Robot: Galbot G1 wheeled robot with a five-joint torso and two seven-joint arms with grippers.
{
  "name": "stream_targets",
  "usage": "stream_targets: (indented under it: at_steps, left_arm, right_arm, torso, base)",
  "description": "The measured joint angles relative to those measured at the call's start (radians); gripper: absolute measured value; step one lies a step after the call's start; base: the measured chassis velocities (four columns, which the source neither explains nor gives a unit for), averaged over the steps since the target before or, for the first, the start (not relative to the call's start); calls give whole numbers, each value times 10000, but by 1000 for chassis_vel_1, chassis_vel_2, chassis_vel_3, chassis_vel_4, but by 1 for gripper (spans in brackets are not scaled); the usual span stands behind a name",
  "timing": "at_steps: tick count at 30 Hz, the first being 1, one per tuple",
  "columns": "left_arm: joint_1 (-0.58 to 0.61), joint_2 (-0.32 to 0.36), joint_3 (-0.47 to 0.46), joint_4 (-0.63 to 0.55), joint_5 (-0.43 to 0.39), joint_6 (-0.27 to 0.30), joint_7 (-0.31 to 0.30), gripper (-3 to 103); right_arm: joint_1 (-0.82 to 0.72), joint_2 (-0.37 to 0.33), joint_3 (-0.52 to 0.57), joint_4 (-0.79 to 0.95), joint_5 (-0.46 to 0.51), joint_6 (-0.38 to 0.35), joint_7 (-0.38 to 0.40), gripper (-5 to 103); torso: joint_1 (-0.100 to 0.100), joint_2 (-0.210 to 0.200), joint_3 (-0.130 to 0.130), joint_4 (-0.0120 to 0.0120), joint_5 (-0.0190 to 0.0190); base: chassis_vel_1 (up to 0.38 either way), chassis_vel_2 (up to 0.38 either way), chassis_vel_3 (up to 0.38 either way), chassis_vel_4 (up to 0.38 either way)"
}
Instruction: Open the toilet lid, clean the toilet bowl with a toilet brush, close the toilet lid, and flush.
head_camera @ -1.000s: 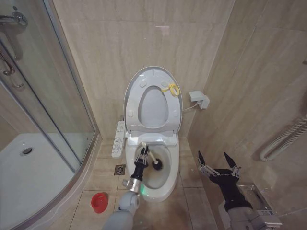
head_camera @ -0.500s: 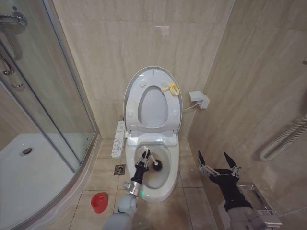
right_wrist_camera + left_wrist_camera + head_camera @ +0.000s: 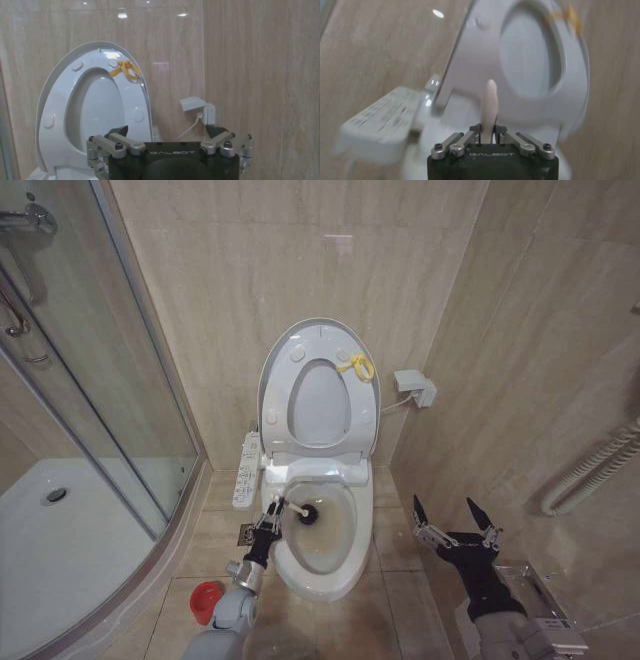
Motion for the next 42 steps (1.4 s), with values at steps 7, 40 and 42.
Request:
stream_targets:
  at_steps: [7, 40, 42]
  left_arm:
    - [5, -92, -78, 429, 722, 131, -62, 18]
    - [5, 92, -487, 858, 1916, -215, 674, 18]
    - [-10, 123, -446, 589, 1742, -225, 637, 18]
  right_arm:
    - [0, 0, 1, 0, 0, 0, 0, 100]
    - [0, 0, 0, 0, 0, 0, 0, 100]
    - [0, 0, 0, 0, 0, 0, 0, 100]
  torso:
    - [1, -1, 1, 0, -2]
    - [0, 0, 0, 1, -2]
    - [0, 0, 0, 0, 0]
  base:
    - [0, 0, 0, 0]
    - [0, 0, 0, 0]
    - [0, 0, 0, 0]
